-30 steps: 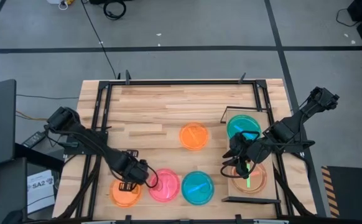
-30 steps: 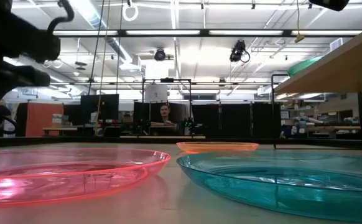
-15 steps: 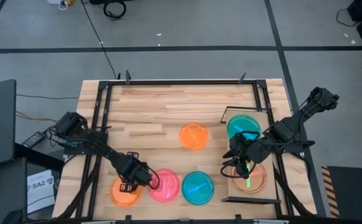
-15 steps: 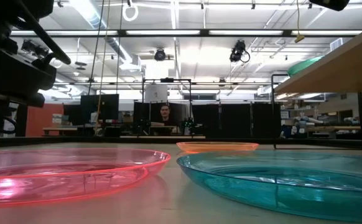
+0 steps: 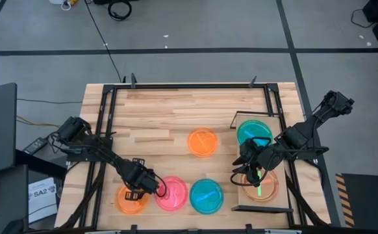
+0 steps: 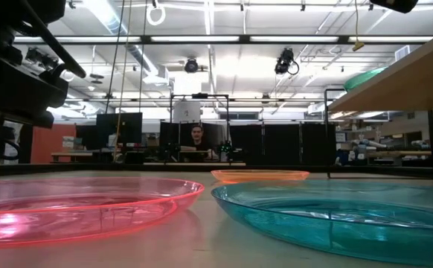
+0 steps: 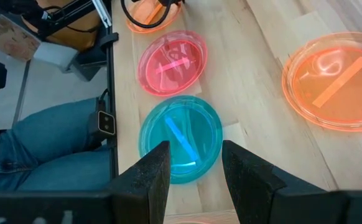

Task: Place and stack plates onto a shelf
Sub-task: Stack the bottom orange transparent plate on top of the blue transparent plate on the shelf

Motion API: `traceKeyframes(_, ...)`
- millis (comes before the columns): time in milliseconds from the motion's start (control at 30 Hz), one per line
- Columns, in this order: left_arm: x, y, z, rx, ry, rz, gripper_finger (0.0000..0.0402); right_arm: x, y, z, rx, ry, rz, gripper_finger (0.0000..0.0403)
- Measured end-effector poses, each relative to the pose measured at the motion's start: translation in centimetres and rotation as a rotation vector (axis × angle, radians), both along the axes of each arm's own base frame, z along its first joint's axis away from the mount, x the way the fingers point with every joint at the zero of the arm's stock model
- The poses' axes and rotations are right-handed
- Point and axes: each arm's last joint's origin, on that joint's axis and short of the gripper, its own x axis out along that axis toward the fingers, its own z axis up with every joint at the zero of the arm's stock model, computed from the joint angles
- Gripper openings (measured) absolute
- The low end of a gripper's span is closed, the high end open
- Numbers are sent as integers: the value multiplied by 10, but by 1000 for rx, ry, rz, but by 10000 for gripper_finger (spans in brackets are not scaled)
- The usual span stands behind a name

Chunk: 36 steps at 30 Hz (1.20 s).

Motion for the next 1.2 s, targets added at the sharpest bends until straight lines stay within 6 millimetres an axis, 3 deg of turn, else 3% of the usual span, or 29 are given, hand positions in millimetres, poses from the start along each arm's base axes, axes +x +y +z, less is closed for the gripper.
traceKeyframes(433, -2, 0, 1, -14, 29, 4, 10, 0, 0, 0, 0, 0, 0, 151)
traceKeyframes(800, -4, -1, 2, -60, 67, 19, 3, 0, 0, 0, 0, 0, 0, 151)
traceKeyframes(1200, -11, 4, 35, -130, -18, 94, 4, 0, 0, 0, 1, 0, 0, 151)
